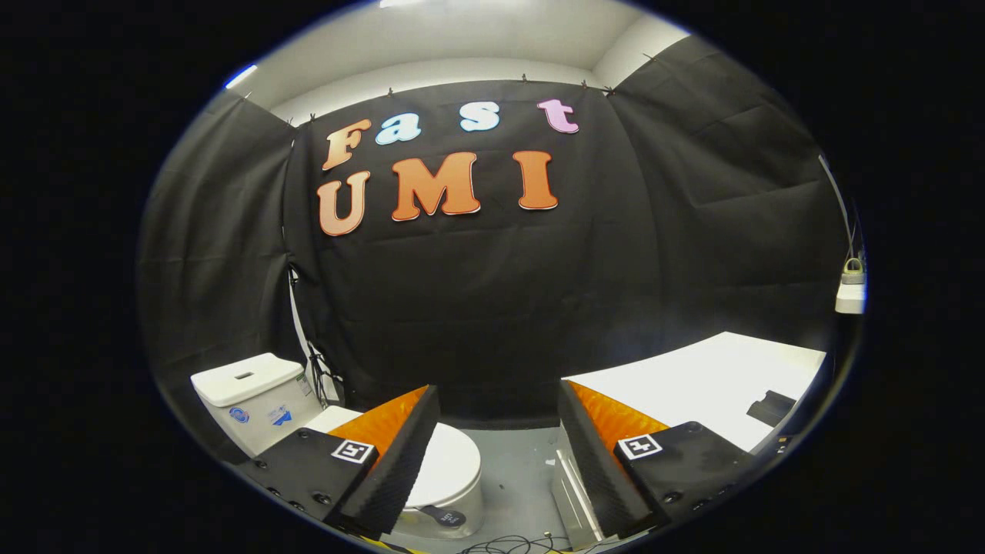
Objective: Open the toilet lid.
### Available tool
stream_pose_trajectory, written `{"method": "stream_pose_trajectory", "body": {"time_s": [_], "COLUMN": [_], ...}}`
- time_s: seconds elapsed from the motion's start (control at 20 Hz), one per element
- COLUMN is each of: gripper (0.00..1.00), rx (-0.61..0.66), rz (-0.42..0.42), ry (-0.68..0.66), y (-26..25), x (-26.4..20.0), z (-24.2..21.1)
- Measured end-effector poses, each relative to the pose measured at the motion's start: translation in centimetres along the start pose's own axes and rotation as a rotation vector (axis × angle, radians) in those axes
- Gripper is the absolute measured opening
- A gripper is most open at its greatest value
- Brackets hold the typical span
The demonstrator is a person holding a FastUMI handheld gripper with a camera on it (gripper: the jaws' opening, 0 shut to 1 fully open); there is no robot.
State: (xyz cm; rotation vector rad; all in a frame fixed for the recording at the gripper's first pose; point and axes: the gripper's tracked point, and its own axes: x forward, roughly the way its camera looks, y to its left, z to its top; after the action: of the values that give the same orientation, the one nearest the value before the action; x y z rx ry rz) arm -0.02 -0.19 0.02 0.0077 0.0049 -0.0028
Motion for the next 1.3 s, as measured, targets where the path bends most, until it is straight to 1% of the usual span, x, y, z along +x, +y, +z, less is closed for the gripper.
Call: {"method": "stream_pose_trajectory", "body": {"time_s": [0.55, 0.75, 0.95, 1.05, 1.1, 1.2, 1.3], "gripper": [1.00, 0.98, 0.98, 0.98, 0.98, 0.98, 0.98], "rx": [0.039, 0.064, 0.072, 0.109, 0.133, 0.189, 0.243], "rz": [0.002, 0.022, 0.024, 0.028, 0.045, 0.102, 0.111], "ry": [0.002, -0.014, -0.029, -0.042, -0.035, 0.014, 0.038], "y": [-0.2, 0.5, 1.3, 2.5, 3.7, 6.6, 8.2], "x": [0.0, -0.5, -1.2, -1.6, -1.9, -2.3, -2.5], "z": [0.0, 0.7, 1.4, 1.9, 1.6, 0.1, -0.8]}}
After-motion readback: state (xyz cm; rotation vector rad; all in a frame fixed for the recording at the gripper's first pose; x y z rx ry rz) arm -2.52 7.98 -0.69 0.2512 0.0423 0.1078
